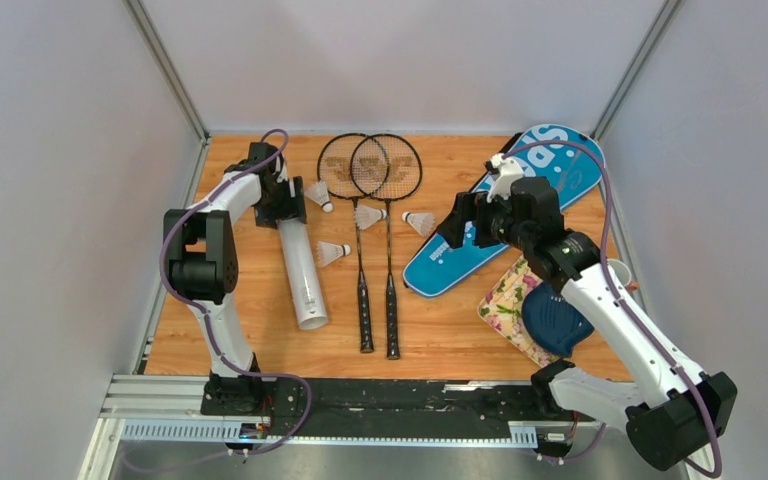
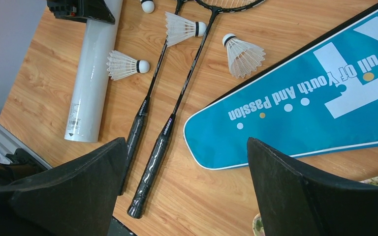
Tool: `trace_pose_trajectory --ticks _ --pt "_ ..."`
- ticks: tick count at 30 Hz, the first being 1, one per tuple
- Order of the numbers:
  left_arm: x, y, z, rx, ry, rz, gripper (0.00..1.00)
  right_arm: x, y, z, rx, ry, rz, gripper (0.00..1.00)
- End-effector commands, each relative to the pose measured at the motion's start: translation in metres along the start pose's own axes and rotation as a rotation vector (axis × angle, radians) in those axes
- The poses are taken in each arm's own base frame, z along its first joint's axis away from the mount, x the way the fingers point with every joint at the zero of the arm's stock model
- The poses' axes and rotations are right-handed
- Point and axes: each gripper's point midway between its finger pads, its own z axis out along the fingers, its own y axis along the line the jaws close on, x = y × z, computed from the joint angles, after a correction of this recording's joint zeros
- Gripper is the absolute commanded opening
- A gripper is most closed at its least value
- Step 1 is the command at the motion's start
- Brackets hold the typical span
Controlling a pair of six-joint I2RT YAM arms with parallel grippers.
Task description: Pack up the badminton gear
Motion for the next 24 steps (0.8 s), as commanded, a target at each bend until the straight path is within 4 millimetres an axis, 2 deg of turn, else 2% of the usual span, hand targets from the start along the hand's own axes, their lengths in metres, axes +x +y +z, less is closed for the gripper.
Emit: trace_pose_trajectory --ticks 1,6,12,14,15,17,18,19,20,21,23,24 --pt "-0.010 0.002 0.003 -0.014 -0.041 0.044 0.84 -0.011 0.010 0.001 -0.036 -0.035 -0.012 0.95" --pt "-0.006 0.003 0.008 -0.014 -0.033 0.050 0.88 -0.009 0.014 0.004 -0.044 -0.025 -0.016 0.95" --pt "-0.003 0.002 0.011 0.000 -0.032 0.055 0.86 -0.006 0.020 0.011 -0.053 0.002 -0.023 0.94" --pt "0.000 0.002 0.014 0.002 -0.027 0.056 0.83 -0.007 0.023 0.013 -0.056 0.001 -0.024 0.94" --pt "0.000 0.003 0.014 0.002 -0.027 0.058 0.76 -0.005 0.024 0.014 -0.058 0.006 -0.026 0.94" --pt "-0.001 0.004 0.012 -0.005 -0.035 0.064 0.68 -0.003 0.025 0.017 -0.057 0.011 -0.028 0.94" --pt "-0.005 0.004 0.007 -0.007 -0.051 0.067 0.57 -0.001 0.026 0.019 -0.060 0.019 -0.030 0.94" --pt "-0.007 0.005 0.003 -0.013 -0.061 0.069 0.53 -0.001 0.027 0.022 -0.060 0.021 -0.033 0.94" --pt "-0.009 0.004 -0.002 -0.015 -0.071 0.075 0.51 0.002 0.029 0.024 -0.064 0.029 -0.034 0.94" --pt "-0.015 0.003 -0.015 -0.014 -0.106 0.076 0.47 0.002 0.029 0.026 -0.067 0.030 -0.037 0.94" --pt "-0.018 0.002 -0.028 -0.018 -0.140 0.079 0.46 0.006 0.033 0.035 -0.073 0.056 -0.042 0.94" --pt "-0.025 0.001 -0.046 -0.016 -0.189 0.081 0.46 0.001 0.038 0.036 -0.081 0.051 -0.049 0.94"
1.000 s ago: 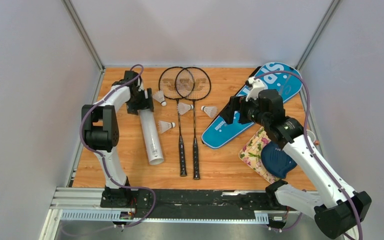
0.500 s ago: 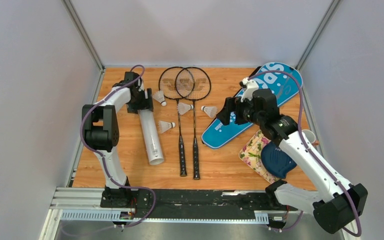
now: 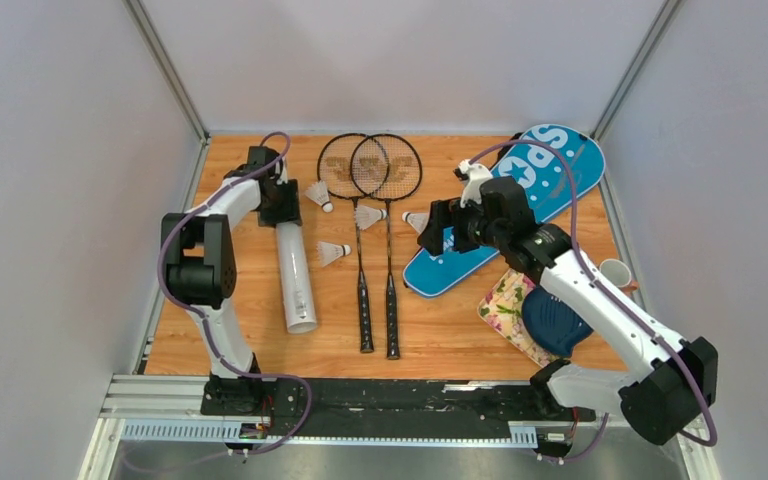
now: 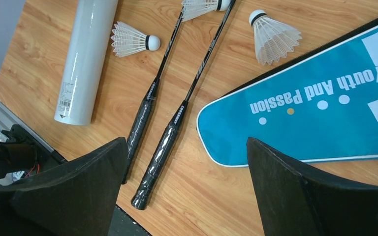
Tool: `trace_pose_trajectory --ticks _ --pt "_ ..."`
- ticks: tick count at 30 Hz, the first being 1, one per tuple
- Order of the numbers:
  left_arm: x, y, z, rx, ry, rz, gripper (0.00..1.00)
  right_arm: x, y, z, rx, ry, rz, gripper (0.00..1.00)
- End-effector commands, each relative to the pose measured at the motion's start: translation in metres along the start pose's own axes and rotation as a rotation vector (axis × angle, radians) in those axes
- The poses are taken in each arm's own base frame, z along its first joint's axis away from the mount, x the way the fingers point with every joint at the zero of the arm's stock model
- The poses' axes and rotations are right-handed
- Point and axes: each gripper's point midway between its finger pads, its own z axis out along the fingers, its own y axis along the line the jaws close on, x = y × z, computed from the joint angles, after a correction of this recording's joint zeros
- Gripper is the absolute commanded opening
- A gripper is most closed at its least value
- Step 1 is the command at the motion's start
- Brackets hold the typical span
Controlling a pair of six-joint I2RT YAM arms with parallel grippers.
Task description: Pack up the badminton gear
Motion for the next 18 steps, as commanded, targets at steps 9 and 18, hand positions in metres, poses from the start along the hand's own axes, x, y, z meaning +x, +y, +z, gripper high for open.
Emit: trace_pose_trajectory --ticks 9,18 --pt "-0.005 -0.017 -0.136 0.112 -0.421 0.058 0.46 -0.050 0.082 0.033 -0.236 -0.040 -0.014 0.94" --pt "0.027 -0.055 -0.199 0.373 -0.705 0.195 0.49 -0.099 0.160 0.052 -0.513 -0.142 0.022 0.94"
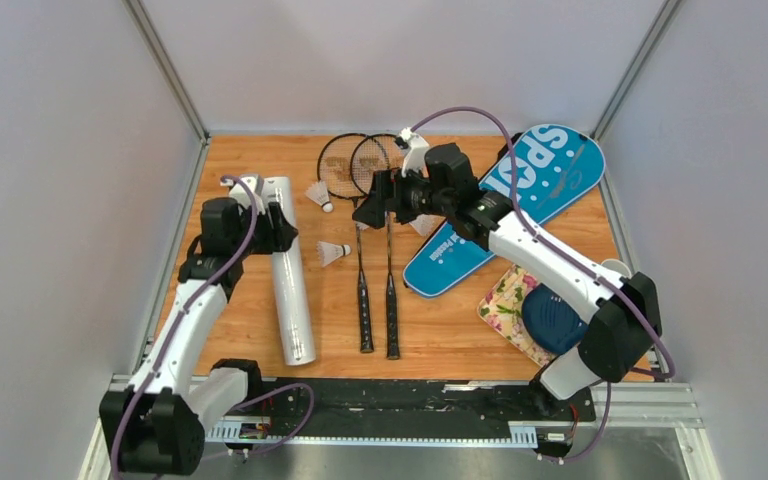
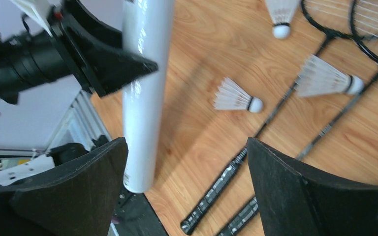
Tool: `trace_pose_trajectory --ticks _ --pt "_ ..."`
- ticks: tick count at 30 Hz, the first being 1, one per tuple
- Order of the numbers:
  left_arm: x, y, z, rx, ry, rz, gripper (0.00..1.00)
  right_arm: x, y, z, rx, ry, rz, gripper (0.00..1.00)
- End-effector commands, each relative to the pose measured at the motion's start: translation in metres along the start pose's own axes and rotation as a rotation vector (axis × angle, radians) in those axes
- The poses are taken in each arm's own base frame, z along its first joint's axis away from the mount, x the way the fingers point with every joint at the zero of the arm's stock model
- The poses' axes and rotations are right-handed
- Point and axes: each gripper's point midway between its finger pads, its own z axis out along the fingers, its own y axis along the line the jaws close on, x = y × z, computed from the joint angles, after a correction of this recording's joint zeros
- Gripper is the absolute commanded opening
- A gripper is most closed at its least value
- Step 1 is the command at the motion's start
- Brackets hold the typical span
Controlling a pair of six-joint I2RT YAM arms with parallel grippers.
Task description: Pack up the badminton gear
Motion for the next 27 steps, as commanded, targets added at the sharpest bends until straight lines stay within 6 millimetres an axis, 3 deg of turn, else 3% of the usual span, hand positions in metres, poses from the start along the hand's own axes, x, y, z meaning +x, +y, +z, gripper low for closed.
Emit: trace_pose_trajectory --ticks 1,6,11,20,23,27 --pt "-0.025 -0.037 -0.024 0.196 -0.194 0.098 0.49 -0.053 0.068 0.006 -0.253 -0.163 -0.030 0.95" --pt "-0.031 -0.052 -0.047 0.266 -0.313 0.154 0.49 -0.060 0.101 0.025 -0.313 -0.186 -0.054 0.95" --pt "-0.036 -0.059 -0.063 0.291 -0.346 0.199 0.48 -0.052 0.100 0.048 -0.304 -0.144 0.037 0.95" --pt "-0.063 -0.076 -0.086 0.347 -0.420 0.230 0.46 -0.075 0.112 0.066 -0.239 -0.212 0.047 0.96" --pt "-0.076 -0.081 -0.093 0.358 -0.454 0.242 0.45 -0.078 0.108 0.074 -0.211 -0.212 0.036 0.96" --pt "-0.093 -0.086 -0.102 0.363 -0.485 0.264 0.45 -0.092 0.118 0.074 -0.237 -0.242 0.015 0.96"
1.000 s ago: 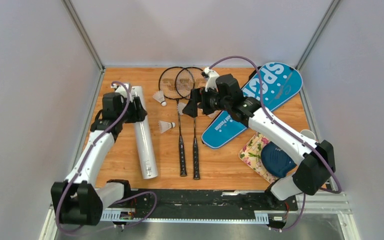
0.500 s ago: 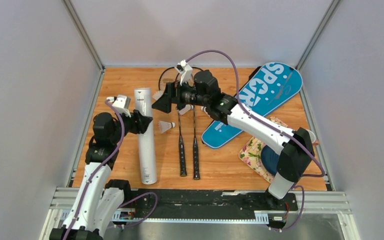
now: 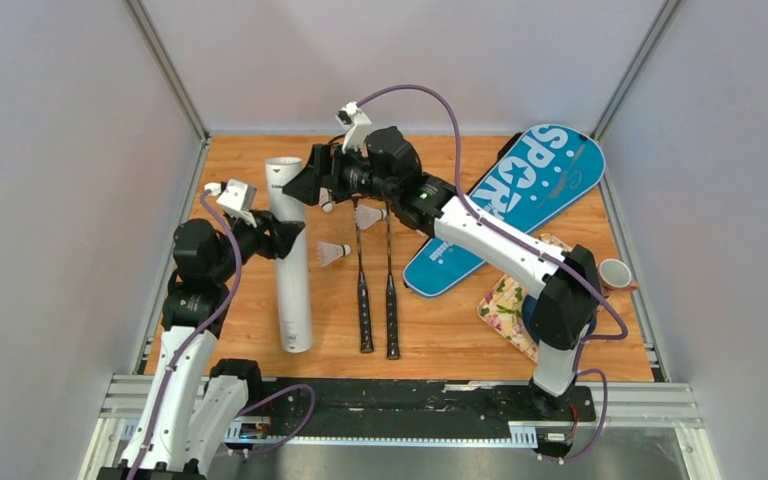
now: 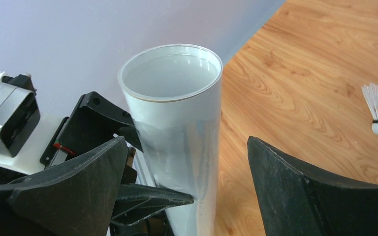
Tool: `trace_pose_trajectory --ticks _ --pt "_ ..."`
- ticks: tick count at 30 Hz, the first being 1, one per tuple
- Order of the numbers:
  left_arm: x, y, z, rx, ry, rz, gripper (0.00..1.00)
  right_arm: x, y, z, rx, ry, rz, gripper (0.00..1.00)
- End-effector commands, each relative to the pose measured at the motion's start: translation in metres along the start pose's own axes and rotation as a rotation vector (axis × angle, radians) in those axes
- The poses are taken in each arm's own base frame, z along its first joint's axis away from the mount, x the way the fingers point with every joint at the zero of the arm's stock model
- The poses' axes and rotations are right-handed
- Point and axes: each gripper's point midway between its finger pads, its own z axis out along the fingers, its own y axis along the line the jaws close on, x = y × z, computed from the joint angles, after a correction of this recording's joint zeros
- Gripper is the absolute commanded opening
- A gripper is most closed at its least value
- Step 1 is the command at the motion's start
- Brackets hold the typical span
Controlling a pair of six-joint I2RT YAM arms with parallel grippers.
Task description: Pack up the badminton gear
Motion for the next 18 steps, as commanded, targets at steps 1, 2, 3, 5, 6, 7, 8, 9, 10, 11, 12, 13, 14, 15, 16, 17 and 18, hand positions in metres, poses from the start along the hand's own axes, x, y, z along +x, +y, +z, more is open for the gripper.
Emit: trace_pose_trajectory --ticks 1,2,3,5,6,7,8,9,10,11,12,13,14,15,16,17,18 --pt "-0.055 -0.013 -0.003 0.048 -0.132 0.115 0.45 -0.027 0.019 0.005 -0.035 -0.070 -0.050 0.96" --pt "-0.057 -0.013 -0.004 0.046 -0.135 0.124 0.45 -0.027 0.024 0.006 -0.052 -0.071 -0.057 0.96" --pt "-0.058 -0.013 -0.003 0.049 -0.134 0.133 0.45 -0.028 0.027 0.007 -0.065 -0.077 -0.076 0.96" --pt "-0.059 -0.012 -0.004 0.048 -0.140 0.157 0.44 -0.028 0.031 0.010 -0.082 -0.096 -0.106 0.96" --pt "-0.057 -0.012 -0.004 0.047 -0.139 0.161 0.44 -0.026 0.031 0.010 -0.081 -0.096 -0.120 0.96" --pt "-0.057 -0.011 -0.004 0.044 -0.146 0.171 0.44 -0.030 0.034 0.012 -0.098 -0.119 -0.132 0.96" --pt "-0.058 -0.011 -0.005 0.041 -0.152 0.176 0.44 -0.032 0.035 0.011 -0.104 -0.128 -0.137 0.96" --pt "-0.054 -0.011 -0.005 0.041 -0.146 0.177 0.44 -0.030 0.034 0.014 -0.106 -0.131 -0.134 0.96" --pt "-0.055 -0.011 -0.005 0.043 -0.152 0.180 0.44 -0.031 0.034 0.014 -0.112 -0.142 -0.135 0.96" --pt "-0.055 -0.011 -0.006 0.042 -0.157 0.181 0.44 -0.030 0.035 0.016 -0.120 -0.140 -0.131 0.96" --pt "-0.052 -0.012 -0.007 0.045 -0.155 0.177 0.44 -0.029 0.036 0.017 -0.126 -0.140 -0.128 0.96" --pt "-0.054 -0.013 -0.007 0.048 -0.167 0.183 0.44 -0.028 0.038 0.020 -0.136 -0.140 -0.124 0.95" --pt "-0.054 -0.013 -0.008 0.046 -0.170 0.182 0.44 -0.029 0.039 0.021 -0.142 -0.143 -0.126 0.95" --pt "-0.053 -0.013 -0.008 0.048 -0.169 0.180 0.44 -0.028 0.040 0.023 -0.144 -0.143 -0.126 0.94" --pt "-0.052 -0.012 -0.008 0.046 -0.166 0.179 0.44 -0.027 0.043 0.024 -0.154 -0.148 -0.132 0.93" --pt "-0.052 -0.013 -0.008 0.048 -0.167 0.179 0.44 -0.027 0.043 0.025 -0.156 -0.151 -0.133 0.91" --pt "-0.052 -0.013 -0.008 0.044 -0.166 0.183 0.44 -0.028 0.045 0.026 -0.162 -0.160 -0.135 0.89"
